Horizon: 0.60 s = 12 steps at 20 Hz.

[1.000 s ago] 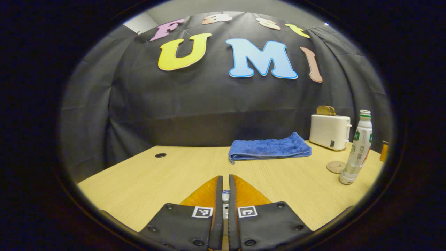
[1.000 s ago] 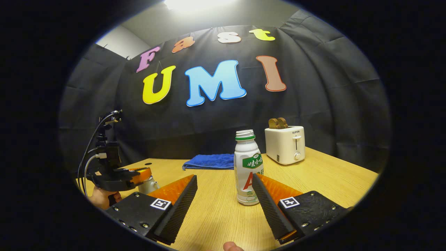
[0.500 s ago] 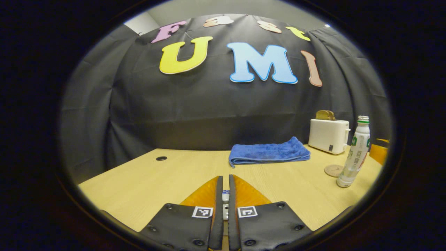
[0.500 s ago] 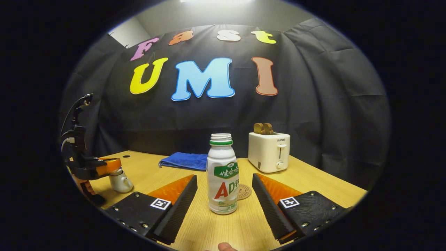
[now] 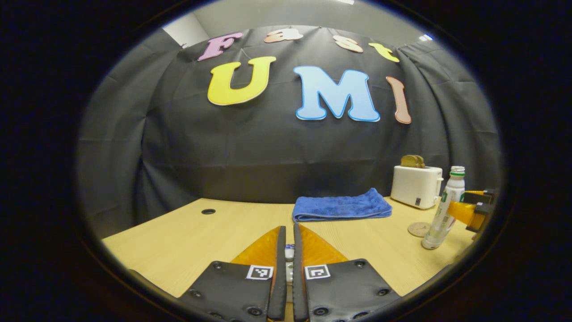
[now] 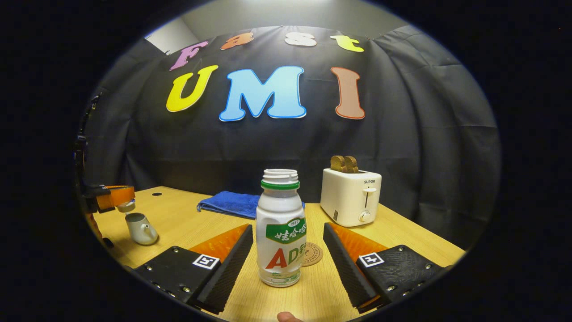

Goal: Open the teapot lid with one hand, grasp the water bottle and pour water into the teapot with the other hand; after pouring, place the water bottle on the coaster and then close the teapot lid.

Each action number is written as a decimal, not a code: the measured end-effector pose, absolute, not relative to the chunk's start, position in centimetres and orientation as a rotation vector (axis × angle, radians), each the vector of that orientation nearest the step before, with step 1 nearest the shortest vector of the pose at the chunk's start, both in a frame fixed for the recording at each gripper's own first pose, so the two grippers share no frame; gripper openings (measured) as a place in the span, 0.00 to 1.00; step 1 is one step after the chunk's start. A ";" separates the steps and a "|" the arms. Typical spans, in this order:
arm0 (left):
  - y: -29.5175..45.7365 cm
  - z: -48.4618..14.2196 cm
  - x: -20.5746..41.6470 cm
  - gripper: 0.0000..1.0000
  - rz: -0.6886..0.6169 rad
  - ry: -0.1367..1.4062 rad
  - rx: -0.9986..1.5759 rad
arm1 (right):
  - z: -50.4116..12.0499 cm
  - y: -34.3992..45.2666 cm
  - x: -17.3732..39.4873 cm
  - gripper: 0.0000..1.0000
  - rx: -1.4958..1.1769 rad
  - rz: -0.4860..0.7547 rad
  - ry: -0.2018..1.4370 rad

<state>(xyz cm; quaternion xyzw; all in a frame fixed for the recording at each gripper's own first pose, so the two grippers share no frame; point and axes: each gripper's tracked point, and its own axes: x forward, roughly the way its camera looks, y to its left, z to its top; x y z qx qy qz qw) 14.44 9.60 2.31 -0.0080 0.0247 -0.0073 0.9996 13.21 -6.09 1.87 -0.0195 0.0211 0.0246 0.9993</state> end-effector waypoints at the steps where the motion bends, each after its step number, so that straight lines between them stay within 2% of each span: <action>1: 9.6 2.9 14.2 0.16 -0.017 0.038 -0.017 | 1.5 -6.1 13.5 0.97 -0.031 0.051 0.056; 12: 9.5 6.9 11.9 0.16 -0.039 -0.046 -0.032 | -1.5 -5.7 17.4 0.98 -0.056 0.034 0.143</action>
